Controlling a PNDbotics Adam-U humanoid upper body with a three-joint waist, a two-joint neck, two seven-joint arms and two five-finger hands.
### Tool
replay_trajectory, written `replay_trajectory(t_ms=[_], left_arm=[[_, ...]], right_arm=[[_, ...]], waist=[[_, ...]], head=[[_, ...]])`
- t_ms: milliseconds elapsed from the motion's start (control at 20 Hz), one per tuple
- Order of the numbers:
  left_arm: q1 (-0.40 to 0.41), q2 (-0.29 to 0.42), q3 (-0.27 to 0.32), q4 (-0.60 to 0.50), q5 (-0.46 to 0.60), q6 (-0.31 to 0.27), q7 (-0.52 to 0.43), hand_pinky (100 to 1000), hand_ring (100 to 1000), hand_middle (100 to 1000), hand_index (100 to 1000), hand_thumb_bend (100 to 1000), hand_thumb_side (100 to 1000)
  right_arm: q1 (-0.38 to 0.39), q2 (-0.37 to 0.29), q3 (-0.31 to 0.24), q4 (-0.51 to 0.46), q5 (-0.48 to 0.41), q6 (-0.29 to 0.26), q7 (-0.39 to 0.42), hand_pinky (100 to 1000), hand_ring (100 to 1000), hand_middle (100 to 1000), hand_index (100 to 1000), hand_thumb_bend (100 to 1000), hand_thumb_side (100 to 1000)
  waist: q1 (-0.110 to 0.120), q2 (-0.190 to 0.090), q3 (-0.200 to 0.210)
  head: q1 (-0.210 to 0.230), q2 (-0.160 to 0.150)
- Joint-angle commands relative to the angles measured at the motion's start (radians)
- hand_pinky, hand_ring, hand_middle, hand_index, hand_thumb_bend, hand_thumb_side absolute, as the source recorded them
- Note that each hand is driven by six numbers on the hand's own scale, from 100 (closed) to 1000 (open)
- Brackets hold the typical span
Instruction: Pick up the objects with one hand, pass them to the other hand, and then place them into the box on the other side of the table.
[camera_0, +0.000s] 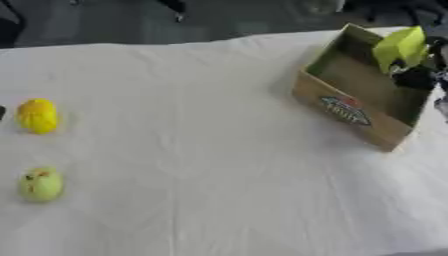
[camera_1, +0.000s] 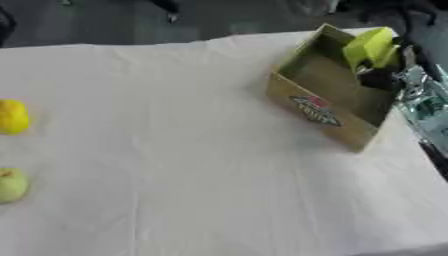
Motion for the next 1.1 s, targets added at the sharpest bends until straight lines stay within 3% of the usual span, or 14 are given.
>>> replay_trajectory(t_ms=[50,300,1100], left_arm=[[-0.006,0.034,0.015,-0.02,-0.006,0.0,0.01,583,627,496,665,796,173],[-0.006,0.035,0.016,-0.018,-0.005,0.0,0.015,582,626,495,664,793,175],[-0.008,0.039,0.016,-0.013,-0.007,0.002,0.015,580,627,494,662,791,183]], right_arm=[[-0.013,-0.052,-0.01,0.003,0.054,-0.001,0.024,1000,1000,910,993,100,253],[-0.013,-0.053,-0.013,-0.001,0.113,0.0,0.054,1000,1000,904,996,100,263],[-0.015,-0.055,-0.013,-0.025,0.179,-0.001,0.072,1000,1000,916,1000,100,309]], waist=[[-0.004,-0.012,0.001],[-0.004,-0.012,0.0],[-0.007,-0.01,-0.003]], head=[[0.004,-0.01],[0.007,-0.008],[0.009,-0.003]])
